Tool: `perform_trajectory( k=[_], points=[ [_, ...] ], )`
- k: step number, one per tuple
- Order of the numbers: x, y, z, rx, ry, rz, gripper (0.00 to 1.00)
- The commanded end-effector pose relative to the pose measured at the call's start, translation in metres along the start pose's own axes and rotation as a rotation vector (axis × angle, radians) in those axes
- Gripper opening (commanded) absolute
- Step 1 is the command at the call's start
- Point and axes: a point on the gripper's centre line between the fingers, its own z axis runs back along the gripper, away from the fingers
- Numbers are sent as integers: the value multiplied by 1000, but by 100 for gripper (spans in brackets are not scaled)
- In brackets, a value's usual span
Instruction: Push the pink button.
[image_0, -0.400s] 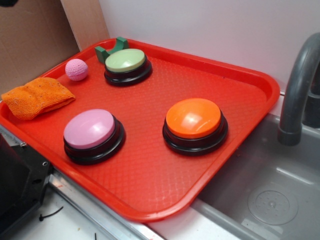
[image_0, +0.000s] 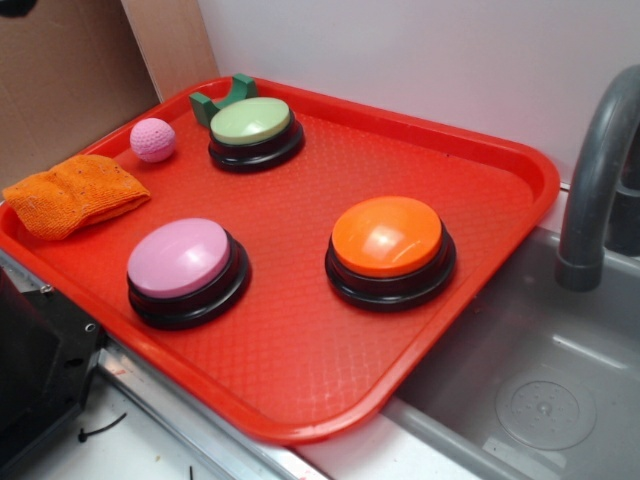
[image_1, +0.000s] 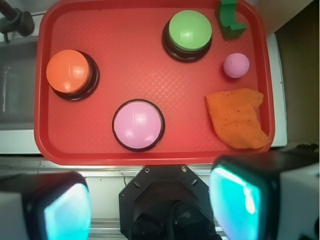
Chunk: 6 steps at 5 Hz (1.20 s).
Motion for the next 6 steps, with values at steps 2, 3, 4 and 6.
perform_trajectory(
  k=[2,3,4,6],
  points=[
    [40,-25,-107,31,-55,-306,100],
    [44,-32,-130,-5,-55,-337,100],
    [49,-44,-151,-10,-8,-381,100],
    [39,-42,-176,10,100,-418,100]
  ],
)
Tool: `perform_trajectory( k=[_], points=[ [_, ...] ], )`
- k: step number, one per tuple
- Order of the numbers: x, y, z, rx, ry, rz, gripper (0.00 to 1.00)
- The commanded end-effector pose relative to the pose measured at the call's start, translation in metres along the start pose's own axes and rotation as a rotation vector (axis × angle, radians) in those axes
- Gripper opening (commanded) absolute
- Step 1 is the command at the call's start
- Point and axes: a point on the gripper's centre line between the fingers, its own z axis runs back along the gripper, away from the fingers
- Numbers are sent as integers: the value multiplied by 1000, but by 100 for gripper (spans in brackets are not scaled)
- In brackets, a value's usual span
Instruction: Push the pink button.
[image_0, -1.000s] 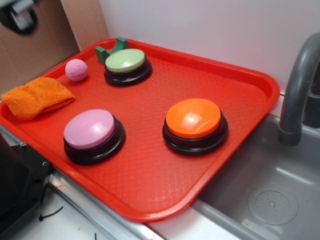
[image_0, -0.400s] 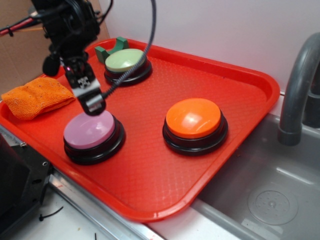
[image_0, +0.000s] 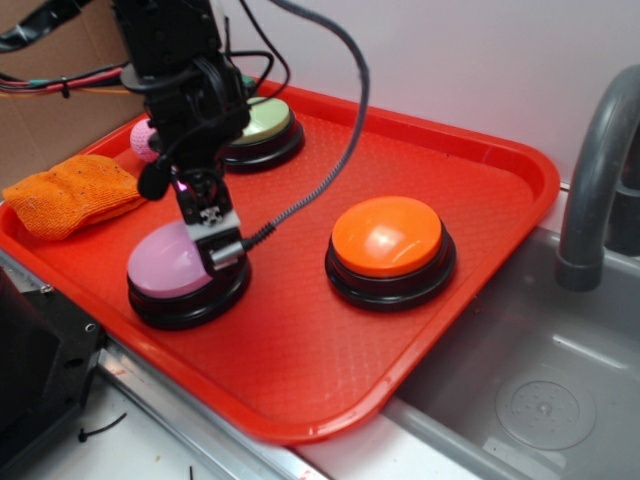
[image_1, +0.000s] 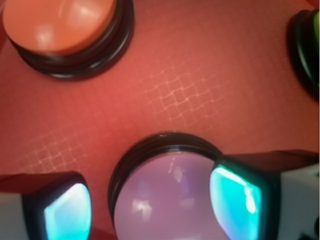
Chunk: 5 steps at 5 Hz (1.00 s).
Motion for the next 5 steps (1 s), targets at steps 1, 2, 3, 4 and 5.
perform_trajectory(
  k=[1,2,3,4,5],
  points=[
    [-12,4,-13,-4,63,2,100],
    [-12,4,-13,-1,79,-6,100],
    [-9,3,0,20,73,-4,100],
    [-13,4,20,69,55,11,100],
    [-16,7,28,85,46,19,100]
  ],
)
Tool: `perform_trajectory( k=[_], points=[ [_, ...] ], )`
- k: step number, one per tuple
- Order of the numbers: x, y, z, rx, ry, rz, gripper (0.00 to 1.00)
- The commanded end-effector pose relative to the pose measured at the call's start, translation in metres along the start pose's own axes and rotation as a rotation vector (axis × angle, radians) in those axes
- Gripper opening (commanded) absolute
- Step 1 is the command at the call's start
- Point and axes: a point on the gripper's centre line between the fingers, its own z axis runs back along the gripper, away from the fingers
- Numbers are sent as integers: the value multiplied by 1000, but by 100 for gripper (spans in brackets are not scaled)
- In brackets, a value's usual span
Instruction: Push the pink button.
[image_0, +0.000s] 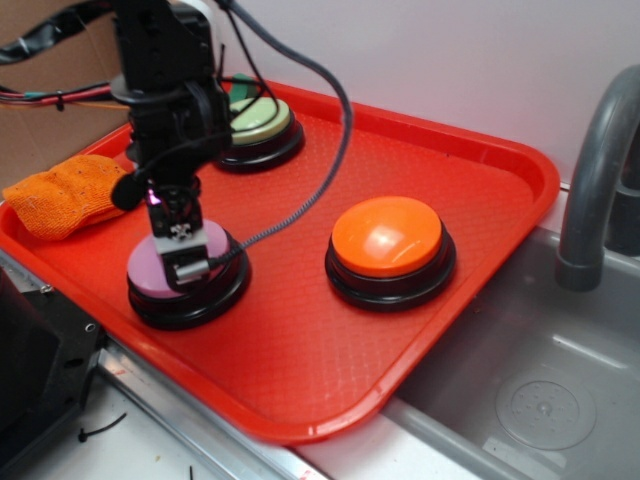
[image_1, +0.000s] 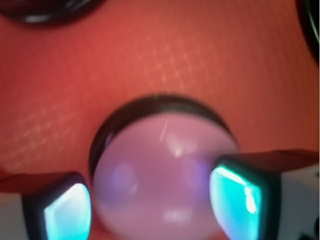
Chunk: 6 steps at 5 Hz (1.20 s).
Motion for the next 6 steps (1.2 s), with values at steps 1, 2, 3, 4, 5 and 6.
perform_trajectory(
  k=[1,2,3,4,5,6],
  points=[
    [2,1,24,32,-65,23,100],
    [0,2,33,45,-71,37,100],
    [-6,5,44,2,-157,90,100],
    [-11,7,50,17,-162,112,100],
    [-14,8,55,3,-171,149,100],
    [-14,7,61,-9,-169,175,100]
  ],
)
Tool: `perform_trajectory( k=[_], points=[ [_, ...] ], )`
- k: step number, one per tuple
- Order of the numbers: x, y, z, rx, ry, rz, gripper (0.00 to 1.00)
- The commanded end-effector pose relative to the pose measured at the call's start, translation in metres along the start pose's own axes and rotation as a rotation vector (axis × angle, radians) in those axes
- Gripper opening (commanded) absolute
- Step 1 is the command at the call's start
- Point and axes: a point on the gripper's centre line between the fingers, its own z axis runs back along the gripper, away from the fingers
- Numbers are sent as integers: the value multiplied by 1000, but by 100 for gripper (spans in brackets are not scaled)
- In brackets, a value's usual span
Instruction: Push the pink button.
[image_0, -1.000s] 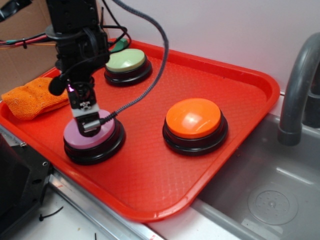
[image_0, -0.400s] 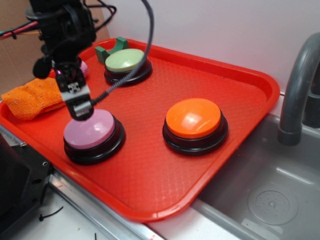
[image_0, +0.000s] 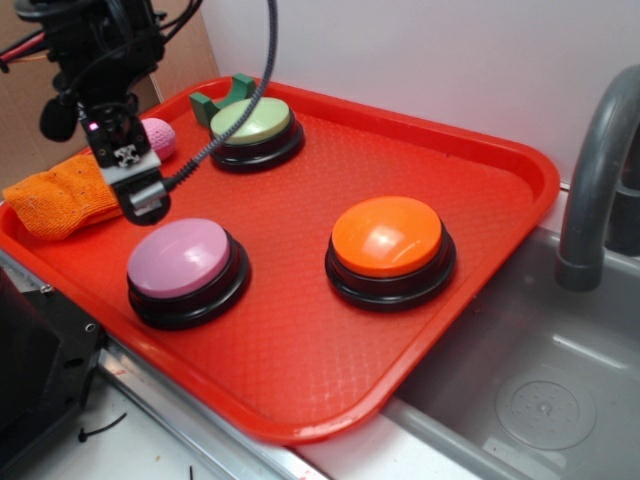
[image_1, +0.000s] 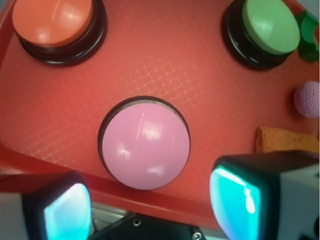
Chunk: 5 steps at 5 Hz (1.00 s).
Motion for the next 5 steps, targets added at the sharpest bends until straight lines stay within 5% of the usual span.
perform_trajectory(
  k=[1,5],
  points=[
    [6,-2,17,-12,-7,53,100],
    [5,-1,44,-30,-10,73,100]
  ],
)
